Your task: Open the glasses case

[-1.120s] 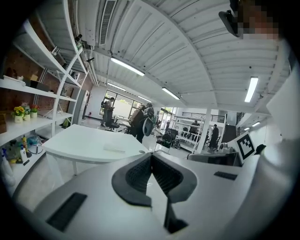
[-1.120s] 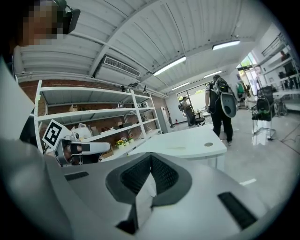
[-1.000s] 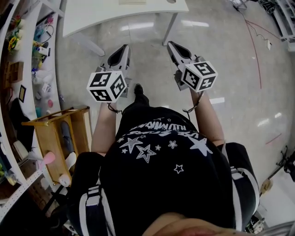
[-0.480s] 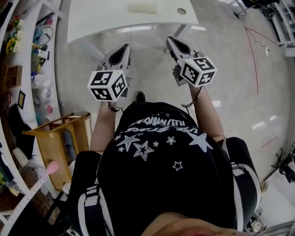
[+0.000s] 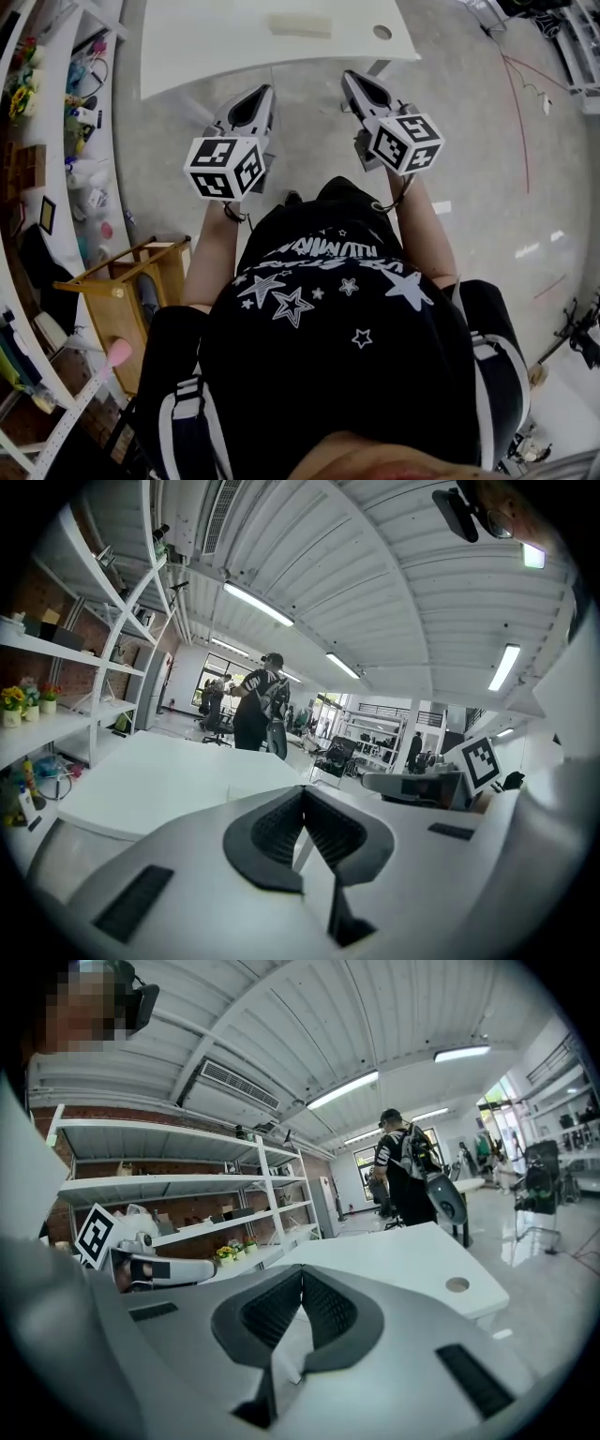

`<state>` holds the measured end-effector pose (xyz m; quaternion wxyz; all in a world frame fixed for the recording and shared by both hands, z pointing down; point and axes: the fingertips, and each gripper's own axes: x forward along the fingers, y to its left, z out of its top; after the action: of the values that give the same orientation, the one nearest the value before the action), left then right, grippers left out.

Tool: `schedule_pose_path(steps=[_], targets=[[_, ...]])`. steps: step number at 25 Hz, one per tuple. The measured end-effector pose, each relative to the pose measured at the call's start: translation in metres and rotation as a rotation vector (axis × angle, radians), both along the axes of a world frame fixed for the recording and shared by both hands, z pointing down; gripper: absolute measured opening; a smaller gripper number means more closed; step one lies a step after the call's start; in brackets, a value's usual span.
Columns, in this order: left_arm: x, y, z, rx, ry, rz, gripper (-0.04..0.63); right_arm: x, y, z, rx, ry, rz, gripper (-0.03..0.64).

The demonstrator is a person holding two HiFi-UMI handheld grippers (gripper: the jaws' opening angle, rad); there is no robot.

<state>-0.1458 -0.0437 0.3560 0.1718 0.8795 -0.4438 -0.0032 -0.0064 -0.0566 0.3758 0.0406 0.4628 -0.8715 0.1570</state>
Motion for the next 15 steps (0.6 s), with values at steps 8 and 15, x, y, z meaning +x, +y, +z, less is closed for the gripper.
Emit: schedule_pose_path(steps=[8,15], targets=[[0.015,-0.028,0.010,-0.025,-0.015,0.016,0.011,0.013,-0.034,0.013,-0.016,0.014,0.012,0.006],[0.023,-0.075,0.017,-0.034,-0.031,-0.011,0.011,0.028,-0.094,0.027,-0.023,0.032,-0.003,0.006]])
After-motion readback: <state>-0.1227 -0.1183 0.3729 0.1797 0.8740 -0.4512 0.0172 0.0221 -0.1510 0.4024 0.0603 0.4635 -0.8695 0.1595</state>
